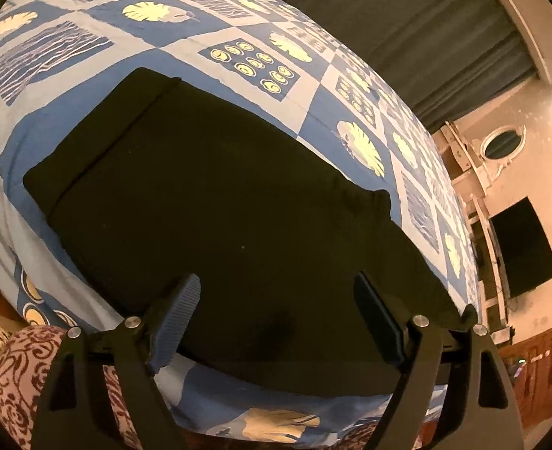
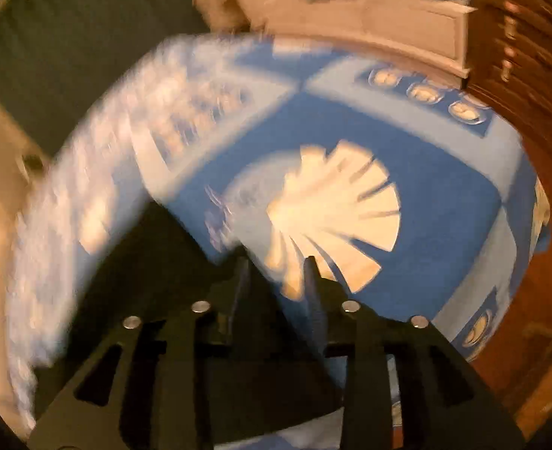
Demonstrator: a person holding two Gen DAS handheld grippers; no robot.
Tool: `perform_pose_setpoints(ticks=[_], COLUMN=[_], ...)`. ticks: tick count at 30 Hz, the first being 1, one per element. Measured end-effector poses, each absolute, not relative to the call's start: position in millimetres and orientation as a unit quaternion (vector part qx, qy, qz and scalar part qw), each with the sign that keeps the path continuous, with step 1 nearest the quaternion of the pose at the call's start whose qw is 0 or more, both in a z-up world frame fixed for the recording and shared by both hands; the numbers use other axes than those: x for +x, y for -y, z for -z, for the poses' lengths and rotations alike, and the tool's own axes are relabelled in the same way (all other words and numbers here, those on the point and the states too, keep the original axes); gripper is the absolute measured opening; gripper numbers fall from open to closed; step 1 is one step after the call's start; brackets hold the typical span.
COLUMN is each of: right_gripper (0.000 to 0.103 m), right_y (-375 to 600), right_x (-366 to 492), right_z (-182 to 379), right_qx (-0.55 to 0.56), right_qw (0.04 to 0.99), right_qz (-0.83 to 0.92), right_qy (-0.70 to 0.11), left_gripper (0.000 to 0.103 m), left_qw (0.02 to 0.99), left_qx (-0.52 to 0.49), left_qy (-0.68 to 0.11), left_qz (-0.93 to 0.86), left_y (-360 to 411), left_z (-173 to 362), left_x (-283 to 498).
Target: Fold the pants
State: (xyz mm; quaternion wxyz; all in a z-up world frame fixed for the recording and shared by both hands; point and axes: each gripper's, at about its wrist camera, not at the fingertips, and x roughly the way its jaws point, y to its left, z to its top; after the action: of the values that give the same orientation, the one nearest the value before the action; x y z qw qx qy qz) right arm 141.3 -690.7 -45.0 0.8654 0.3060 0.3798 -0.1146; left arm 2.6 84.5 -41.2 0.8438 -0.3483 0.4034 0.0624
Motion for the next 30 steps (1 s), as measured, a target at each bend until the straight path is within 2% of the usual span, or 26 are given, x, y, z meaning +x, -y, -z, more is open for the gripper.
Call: perform_pose_setpoints(ticks=[1, 7, 15, 16, 17, 18, 23, 25, 28, 30], right_gripper=[0.039, 0.039, 0.038, 0.032, 0.02, 0.016, 0.008, 0.011, 0.028, 0.028], right_y=[690, 676, 658, 657, 655, 654, 650, 645, 642, 645], right_x=[137, 156, 176, 178, 180, 183, 184, 187, 193, 193], right_z=[44, 93, 110, 110, 109, 108, 101, 99, 110, 117], right_qx=[0.349, 0.531, 0.551, 0.546, 0.538, 0.524, 0.514, 0.513, 0.534, 0.567], right_qw=[0.859, 0.765, 0.757, 0.759, 0.763, 0.767, 0.775, 0.779, 0.763, 0.748], right_qz=[0.094, 0.005, 0.03, 0.035, 0.042, 0.053, 0.056, 0.049, 0.042, 0.038], right_qy=[-0.362, -0.364, -0.35, -0.352, -0.357, -0.368, -0.363, -0.358, -0.362, -0.343], left_gripper=[0.083, 0.085, 0.085, 0.085, 0.085, 0.085, 0.086, 0.086, 0.086, 0.086], left_qw=[0.845, 0.846, 0.844, 0.844, 0.845, 0.846, 0.848, 0.848, 0.848, 0.848], left_qx=[-0.344, -0.351, -0.356, -0.356, -0.355, -0.353, -0.347, -0.349, -0.348, -0.348], left_qy=[-0.405, -0.395, -0.398, -0.397, -0.396, -0.396, -0.395, -0.395, -0.395, -0.395], left_qz=[-0.063, -0.063, -0.057, -0.058, -0.059, -0.06, -0.059, -0.057, -0.058, -0.058], left_y=[-83, -82, -90, -90, -89, -89, -87, -88, -88, -89], left_z=[41, 41, 48, 49, 49, 49, 50, 51, 51, 51], left_x=[4, 2, -4, -4, -3, -3, -4, -4, -4, -4])
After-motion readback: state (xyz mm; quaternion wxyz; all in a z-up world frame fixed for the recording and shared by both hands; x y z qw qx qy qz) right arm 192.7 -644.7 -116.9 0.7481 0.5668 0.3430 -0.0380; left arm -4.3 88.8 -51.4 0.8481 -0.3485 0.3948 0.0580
